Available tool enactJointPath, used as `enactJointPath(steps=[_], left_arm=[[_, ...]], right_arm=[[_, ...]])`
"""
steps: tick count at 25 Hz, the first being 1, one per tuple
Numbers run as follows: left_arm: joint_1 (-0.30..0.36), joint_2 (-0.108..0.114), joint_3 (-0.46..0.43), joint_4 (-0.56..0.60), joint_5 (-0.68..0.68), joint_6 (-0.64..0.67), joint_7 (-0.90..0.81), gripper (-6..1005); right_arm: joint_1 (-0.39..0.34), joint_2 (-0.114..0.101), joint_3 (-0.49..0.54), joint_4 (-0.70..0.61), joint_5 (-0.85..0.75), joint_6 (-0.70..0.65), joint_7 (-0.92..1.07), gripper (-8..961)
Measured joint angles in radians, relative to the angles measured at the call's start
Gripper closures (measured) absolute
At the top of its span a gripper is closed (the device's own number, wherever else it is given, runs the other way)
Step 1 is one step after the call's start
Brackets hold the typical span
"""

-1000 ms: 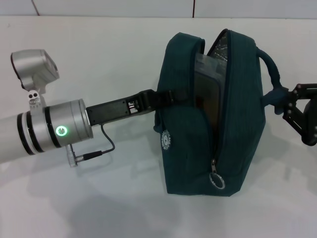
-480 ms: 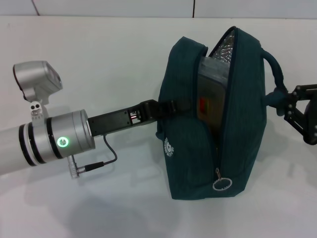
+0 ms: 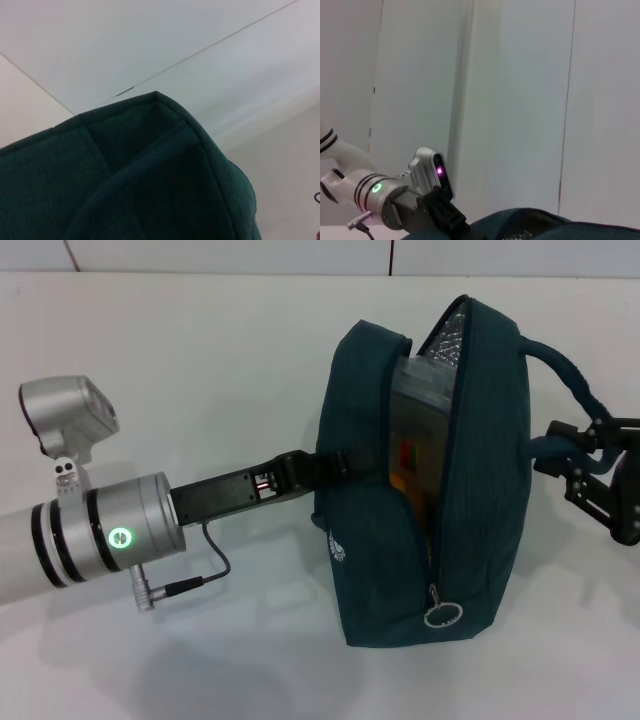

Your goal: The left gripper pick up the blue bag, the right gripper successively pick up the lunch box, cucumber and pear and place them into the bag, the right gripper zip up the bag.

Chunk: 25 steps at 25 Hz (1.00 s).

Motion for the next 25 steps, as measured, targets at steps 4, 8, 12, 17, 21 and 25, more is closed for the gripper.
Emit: enactJointPath(steps=[4, 8, 12, 17, 21, 25], left_arm=[[0.005, 0.001, 0.000, 0.000, -0.001, -0.001, 0.000, 953], [0.012, 0.003, 0.000, 0.000, -0.002, -0.001, 0.000, 953], [0.013, 0.003, 0.000, 0.000, -0.003, -0.001, 0.000, 952], [0.013, 0.003, 0.000, 0.000, -0.003, -0.002, 0.000, 952], [0.012, 0.003, 0.000, 0.000, -0.003, -0.002, 0.000, 952], [0.012, 0.003, 0.000, 0.000, -0.003, -0.004, 0.000, 952]], right_arm=[[-0.019, 0.002, 0.007, -0.002, 0.003, -0.026, -0.019, 680], [-0.040, 0.012, 0.054, -0.009, 0.004, -0.068, -0.026, 567], [-0.060, 0.027, 0.125, -0.003, 0.002, -0.145, -0.053, 489], [-0.067, 0.030, 0.130, 0.008, -0.008, -0.235, -0.060, 392], [-0.064, 0.042, 0.123, 0.013, -0.069, -0.270, -0.061, 393], [-0.050, 0.057, 0.017, 0.076, -0.126, -0.289, -0.142, 394]])
